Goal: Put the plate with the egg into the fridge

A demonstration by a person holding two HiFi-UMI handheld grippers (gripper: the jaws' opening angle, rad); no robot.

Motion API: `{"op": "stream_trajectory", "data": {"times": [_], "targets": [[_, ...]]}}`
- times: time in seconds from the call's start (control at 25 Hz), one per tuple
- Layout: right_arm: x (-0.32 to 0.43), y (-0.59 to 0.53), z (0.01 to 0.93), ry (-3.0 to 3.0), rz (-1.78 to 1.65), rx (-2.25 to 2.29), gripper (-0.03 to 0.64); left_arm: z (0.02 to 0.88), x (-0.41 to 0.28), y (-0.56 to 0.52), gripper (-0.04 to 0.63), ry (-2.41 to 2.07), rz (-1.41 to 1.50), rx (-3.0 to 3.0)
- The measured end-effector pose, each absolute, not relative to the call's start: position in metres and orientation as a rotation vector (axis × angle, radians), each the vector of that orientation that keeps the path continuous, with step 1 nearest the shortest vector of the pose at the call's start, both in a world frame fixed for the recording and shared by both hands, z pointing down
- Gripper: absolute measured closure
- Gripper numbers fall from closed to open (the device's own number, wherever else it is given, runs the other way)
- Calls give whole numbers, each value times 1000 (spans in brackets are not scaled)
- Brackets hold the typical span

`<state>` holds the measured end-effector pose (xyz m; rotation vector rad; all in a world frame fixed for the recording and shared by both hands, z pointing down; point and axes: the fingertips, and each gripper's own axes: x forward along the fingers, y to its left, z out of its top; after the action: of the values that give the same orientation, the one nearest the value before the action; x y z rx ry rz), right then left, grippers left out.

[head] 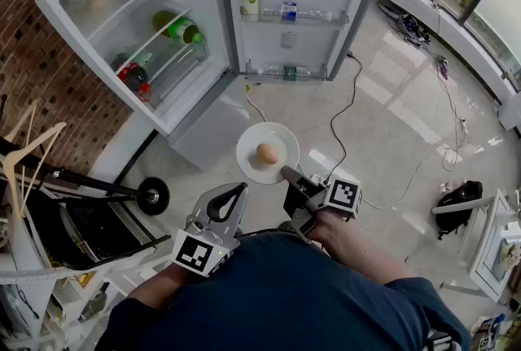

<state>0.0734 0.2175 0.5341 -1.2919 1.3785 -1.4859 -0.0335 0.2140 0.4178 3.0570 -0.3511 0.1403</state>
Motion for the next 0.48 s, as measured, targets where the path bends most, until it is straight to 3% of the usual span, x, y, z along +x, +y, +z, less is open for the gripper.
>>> {"op": "stream_trajectory", "data": {"times": [0.48], "targets": [[74, 202, 542, 1404, -1503, -1250, 597, 419, -34, 206, 598, -413, 141, 3065]]}}
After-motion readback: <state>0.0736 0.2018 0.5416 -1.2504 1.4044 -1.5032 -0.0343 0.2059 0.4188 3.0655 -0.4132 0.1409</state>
